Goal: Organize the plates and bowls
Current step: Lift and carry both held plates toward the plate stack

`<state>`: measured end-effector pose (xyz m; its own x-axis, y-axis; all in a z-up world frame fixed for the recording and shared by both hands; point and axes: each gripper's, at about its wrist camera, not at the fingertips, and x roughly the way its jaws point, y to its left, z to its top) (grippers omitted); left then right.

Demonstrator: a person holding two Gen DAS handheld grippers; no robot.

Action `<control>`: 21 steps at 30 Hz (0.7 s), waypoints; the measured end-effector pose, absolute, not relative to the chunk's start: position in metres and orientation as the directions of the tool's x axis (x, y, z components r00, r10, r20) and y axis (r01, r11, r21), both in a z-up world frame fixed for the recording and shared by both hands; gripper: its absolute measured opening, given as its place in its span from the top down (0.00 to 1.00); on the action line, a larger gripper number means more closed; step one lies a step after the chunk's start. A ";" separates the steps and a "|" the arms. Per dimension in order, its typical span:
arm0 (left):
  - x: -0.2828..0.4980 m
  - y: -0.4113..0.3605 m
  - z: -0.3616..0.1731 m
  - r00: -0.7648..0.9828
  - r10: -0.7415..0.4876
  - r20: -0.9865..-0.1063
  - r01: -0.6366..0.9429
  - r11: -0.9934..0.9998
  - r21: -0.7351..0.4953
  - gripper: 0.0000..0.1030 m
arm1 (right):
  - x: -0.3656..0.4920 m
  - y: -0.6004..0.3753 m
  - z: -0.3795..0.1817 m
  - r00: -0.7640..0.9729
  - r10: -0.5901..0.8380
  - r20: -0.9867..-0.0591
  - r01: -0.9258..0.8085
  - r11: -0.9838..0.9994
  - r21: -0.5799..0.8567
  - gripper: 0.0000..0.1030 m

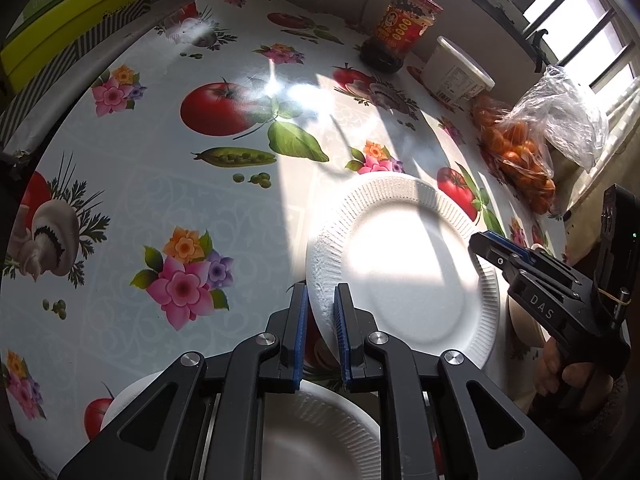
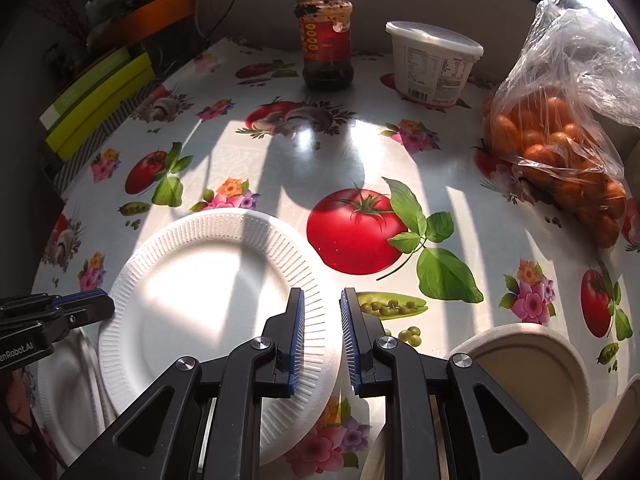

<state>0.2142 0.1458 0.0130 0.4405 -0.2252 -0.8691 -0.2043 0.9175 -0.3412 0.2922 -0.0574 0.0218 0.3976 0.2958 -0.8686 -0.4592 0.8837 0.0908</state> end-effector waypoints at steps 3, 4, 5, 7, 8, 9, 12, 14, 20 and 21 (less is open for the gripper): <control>0.214 0.146 0.015 0.444 -0.224 -0.867 -0.203 0.918 -0.341 0.86 | 0.293 -0.059 0.022 0.399 0.300 -0.867 -0.457 0.885 0.096 0.82; 0.213 0.146 0.016 0.446 -0.223 -0.867 -0.203 0.918 -0.341 0.86 | 0.293 -0.059 0.022 0.399 0.302 -0.866 -0.454 0.885 0.099 0.82; 0.213 0.146 0.017 0.448 -0.222 -0.866 -0.202 0.919 -0.340 0.86 | 0.293 -0.059 0.023 0.400 0.304 -0.865 -0.452 0.886 0.102 0.82; 0.212 0.146 0.019 0.455 -0.220 -0.863 -0.198 0.920 -0.339 0.86 | 0.292 -0.060 0.024 0.403 0.306 -0.863 -0.449 0.887 0.105 0.82; 0.211 0.146 0.020 0.457 -0.219 -0.862 -0.197 0.920 -0.339 0.86 | 0.291 -0.061 0.025 0.404 0.308 -0.861 -0.448 0.887 0.107 0.82; 0.210 0.146 0.021 0.460 -0.219 -0.861 -0.195 0.920 -0.338 0.86 | 0.290 -0.061 0.026 0.406 0.309 -0.860 -0.449 0.887 0.107 0.82; 0.207 0.146 0.024 0.467 -0.216 -0.858 -0.192 0.922 -0.336 0.86 | 0.287 -0.061 0.030 0.414 0.310 -0.856 -0.447 0.888 0.105 0.82; 0.205 0.146 0.026 0.470 -0.214 -0.856 -0.190 0.923 -0.334 0.86 | 0.284 -0.062 0.033 0.419 0.313 -0.852 -0.446 0.889 0.107 0.82; 0.194 0.145 0.036 0.493 -0.198 -0.847 -0.182 0.929 -0.323 0.86 | 0.274 -0.062 0.043 0.434 0.324 -0.841 -0.449 0.887 0.110 0.82; 0.192 0.146 0.038 0.496 -0.196 -0.846 -0.183 0.929 -0.322 0.86 | 0.272 -0.061 0.044 0.435 0.329 -0.838 -0.450 0.886 0.114 0.82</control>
<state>0.1924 0.1459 0.0379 0.4962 -0.1958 -0.8458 -0.1827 0.9289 -0.3222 0.2724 -0.0613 0.0444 0.4355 0.3289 -0.8380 -0.4497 0.8858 0.1140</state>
